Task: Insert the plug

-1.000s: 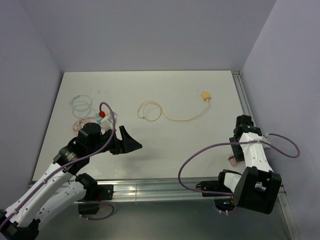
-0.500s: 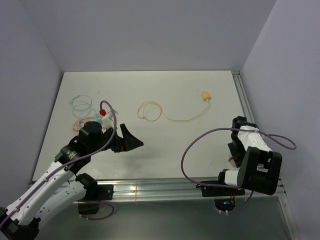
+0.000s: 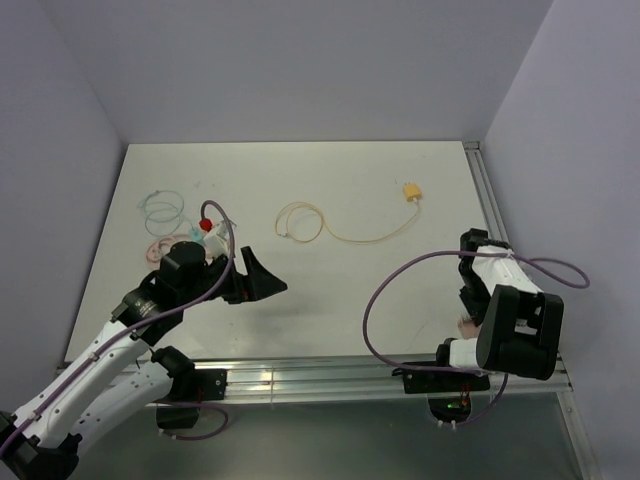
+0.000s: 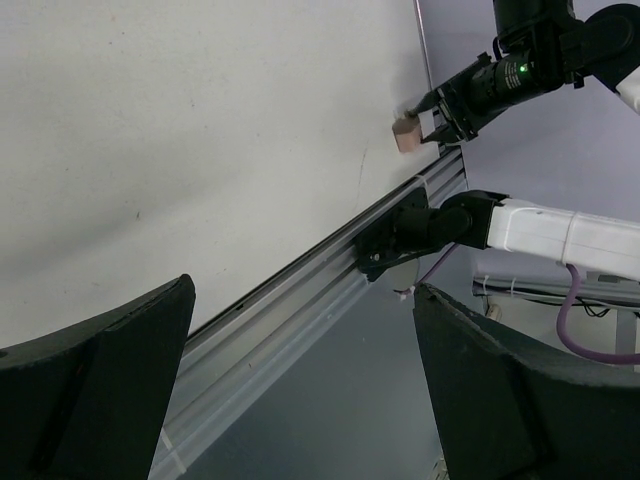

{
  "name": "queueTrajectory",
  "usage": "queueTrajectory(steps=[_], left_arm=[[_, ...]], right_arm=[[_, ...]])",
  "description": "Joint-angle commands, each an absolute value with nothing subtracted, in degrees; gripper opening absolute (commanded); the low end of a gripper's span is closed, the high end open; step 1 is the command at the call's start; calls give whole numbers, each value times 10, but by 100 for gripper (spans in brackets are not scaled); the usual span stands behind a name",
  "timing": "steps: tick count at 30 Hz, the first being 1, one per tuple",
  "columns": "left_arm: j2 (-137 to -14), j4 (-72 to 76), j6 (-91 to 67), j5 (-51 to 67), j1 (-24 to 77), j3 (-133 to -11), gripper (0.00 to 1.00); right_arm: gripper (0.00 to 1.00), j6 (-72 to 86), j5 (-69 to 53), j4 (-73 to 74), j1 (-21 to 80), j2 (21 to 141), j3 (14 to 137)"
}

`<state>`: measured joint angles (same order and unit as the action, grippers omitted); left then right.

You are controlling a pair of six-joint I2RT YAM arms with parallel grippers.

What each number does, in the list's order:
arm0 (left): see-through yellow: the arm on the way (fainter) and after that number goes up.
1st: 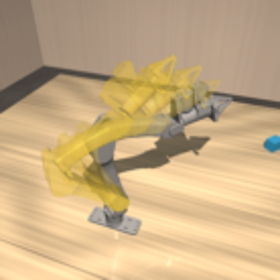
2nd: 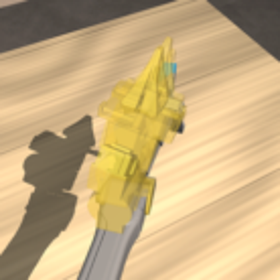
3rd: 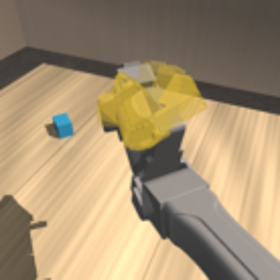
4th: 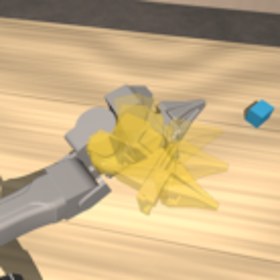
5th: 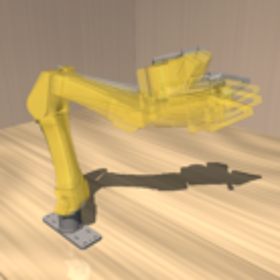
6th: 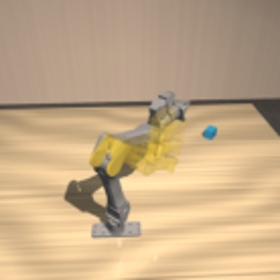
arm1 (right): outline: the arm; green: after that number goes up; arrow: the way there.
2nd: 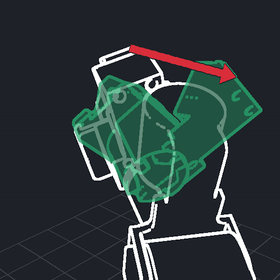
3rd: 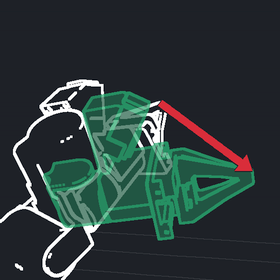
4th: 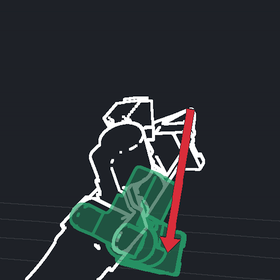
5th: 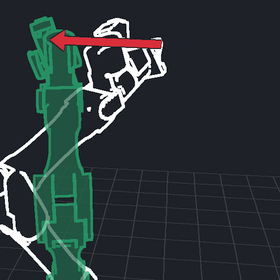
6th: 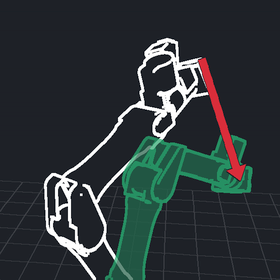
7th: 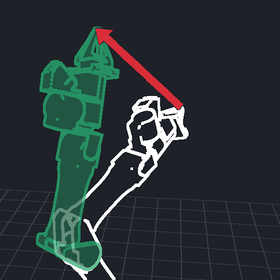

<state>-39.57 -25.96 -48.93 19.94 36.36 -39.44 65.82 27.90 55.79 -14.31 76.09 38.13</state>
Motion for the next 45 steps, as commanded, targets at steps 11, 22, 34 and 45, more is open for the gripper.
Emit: queueTrajectory(steps=[11, 22, 34, 45], left_arm=[[-382, -254, -492, 192, 366, -406, 96], [-406, -215, -494, 226, 366, -395, 90], [-524, -63, -532, 269, 437, -378, 55], [-750, 52, -524, 298, 522, -486, 46]], right_arm=[[10, 621, 250, 472, -136, 744, 396], [21, 611, 280, 520, -127, 682, 455], [0, 725, 350, 709, -131, 754, 550], [0, 760, 321, 810, -171, 910, 578]])
